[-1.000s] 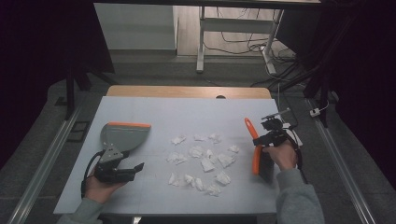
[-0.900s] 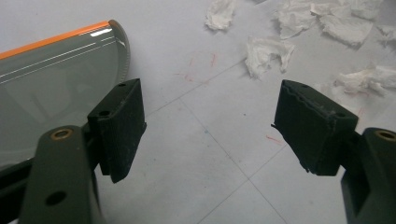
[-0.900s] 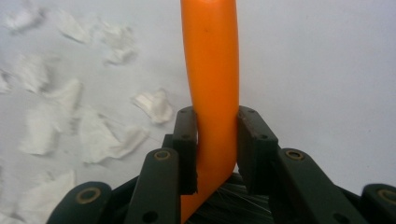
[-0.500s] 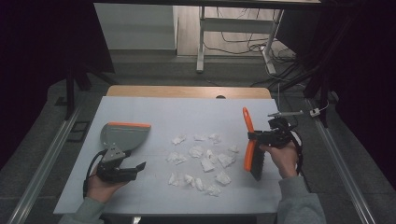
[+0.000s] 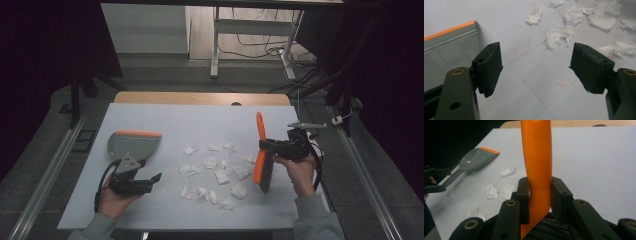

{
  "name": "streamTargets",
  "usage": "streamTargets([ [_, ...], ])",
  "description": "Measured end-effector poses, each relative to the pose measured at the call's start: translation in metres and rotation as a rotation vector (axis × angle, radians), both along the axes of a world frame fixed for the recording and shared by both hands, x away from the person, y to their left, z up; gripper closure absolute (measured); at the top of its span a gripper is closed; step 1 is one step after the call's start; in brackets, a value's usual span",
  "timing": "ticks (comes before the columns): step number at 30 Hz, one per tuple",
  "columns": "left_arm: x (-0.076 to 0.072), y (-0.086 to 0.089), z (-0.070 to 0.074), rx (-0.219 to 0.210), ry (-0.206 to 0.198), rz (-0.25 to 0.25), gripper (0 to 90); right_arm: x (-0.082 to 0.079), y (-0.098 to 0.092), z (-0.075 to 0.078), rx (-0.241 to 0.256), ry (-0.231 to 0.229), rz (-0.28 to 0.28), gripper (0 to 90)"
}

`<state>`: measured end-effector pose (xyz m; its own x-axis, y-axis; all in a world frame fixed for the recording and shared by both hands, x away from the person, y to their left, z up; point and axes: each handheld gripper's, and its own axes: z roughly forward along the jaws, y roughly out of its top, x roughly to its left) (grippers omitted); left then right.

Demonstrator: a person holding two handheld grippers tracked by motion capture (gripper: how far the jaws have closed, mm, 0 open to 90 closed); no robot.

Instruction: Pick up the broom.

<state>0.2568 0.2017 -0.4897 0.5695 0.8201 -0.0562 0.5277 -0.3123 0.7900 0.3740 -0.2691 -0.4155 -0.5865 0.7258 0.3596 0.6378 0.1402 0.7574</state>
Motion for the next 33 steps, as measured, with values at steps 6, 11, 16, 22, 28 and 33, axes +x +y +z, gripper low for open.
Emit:
streamTargets([
  [6, 0.001, -0.006, 0.004, -0.015, -0.005, -0.003, 26.4, -0.005, 0.014, 0.000, 0.051, -0.029, -0.005, 71.3],
  [11, 0.003, -0.013, 0.011, -0.037, -0.014, -0.014, 26.9, -0.012, 0.025, 0.000, 0.094, -0.053, -0.013, 71.3],
  [16, 0.006, -0.026, 0.017, -0.054, -0.019, -0.039, 27.0, -0.021, 0.035, -0.001, 0.136, -0.085, -0.012, 71.3],
  [22, 0.010, -0.044, 0.024, -0.061, -0.028, -0.079, 27.1, -0.028, 0.044, 0.000, 0.155, -0.108, -0.015, 71.2],
  [28, 0.011, -0.063, 0.032, -0.071, -0.038, -0.132, 27.2, -0.029, 0.050, -0.004, 0.175, -0.110, -0.024, 71.3],
  [33, 0.010, -0.079, 0.037, -0.084, -0.042, -0.178, 27.3, -0.030, 0.056, -0.007, 0.185, -0.135, -0.040, 71.3],
])
